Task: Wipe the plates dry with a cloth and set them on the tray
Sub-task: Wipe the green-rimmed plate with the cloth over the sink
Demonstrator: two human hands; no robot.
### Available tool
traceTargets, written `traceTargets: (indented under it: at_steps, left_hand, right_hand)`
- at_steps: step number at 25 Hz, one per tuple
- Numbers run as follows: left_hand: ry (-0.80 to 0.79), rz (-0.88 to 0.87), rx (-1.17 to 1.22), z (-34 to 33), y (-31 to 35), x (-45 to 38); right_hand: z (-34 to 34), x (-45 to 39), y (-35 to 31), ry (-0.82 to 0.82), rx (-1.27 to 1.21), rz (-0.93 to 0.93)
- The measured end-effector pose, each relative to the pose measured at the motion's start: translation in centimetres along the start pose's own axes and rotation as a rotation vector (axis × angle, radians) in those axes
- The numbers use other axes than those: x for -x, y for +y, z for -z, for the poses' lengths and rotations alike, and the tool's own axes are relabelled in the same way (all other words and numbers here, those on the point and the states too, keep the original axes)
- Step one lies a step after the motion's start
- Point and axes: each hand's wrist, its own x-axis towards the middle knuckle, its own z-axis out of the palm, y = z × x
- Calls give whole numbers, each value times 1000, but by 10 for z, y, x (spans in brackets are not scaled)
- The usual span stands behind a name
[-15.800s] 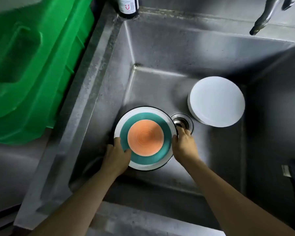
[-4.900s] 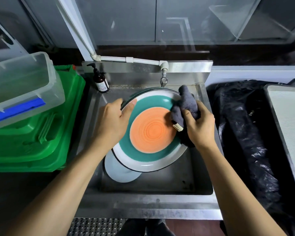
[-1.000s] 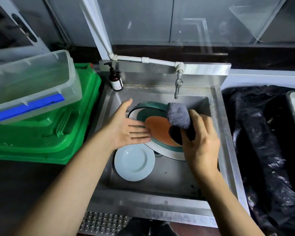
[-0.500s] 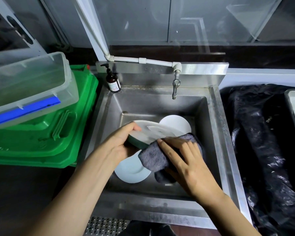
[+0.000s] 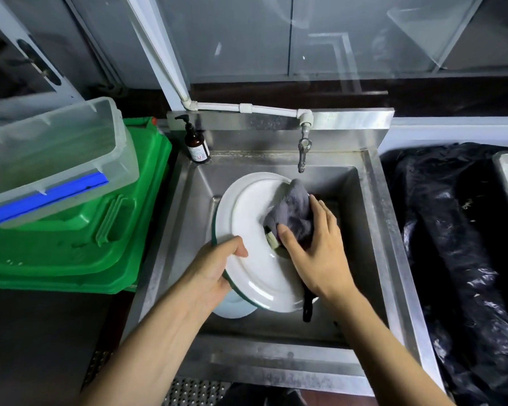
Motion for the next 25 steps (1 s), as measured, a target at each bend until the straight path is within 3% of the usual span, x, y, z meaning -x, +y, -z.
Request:
traceTargets:
  at_steps: [3, 6, 8, 11, 13, 16, 21, 23, 25]
  left_hand:
    - [12, -30, -18, 5, -9, 4]
    - [1, -55, -19, 13, -17, 5]
    - [-15, -56, -69, 16, -19, 10]
    - [-61, -61, -131, 15, -21, 16]
    - [-88, -87, -163, 12, -22, 21]
    - [-96, -143, -191, 4, -22, 29]
    - [-82, -177, -151, 1, -20, 34]
    - [-84, -186, -132, 5, -22, 34]
    - [-80, -191, -114, 10, -23, 35]
  right_hand:
    - [-6, 20, 17, -2, 76, 190]
    - [-12, 30, 27, -21, 156, 248]
    - [-15, 29, 32, 40, 97, 162]
    - [-11, 6, 29, 269, -64, -77]
    - [-10, -10, 18, 293, -73, -106]
    - [-17, -12, -7, 221, -97, 52]
    - [-26, 6, -30, 17, -47, 588]
    - [-16, -3, -17, -12, 16, 531]
    - [-7, -8, 4, 32, 48, 259]
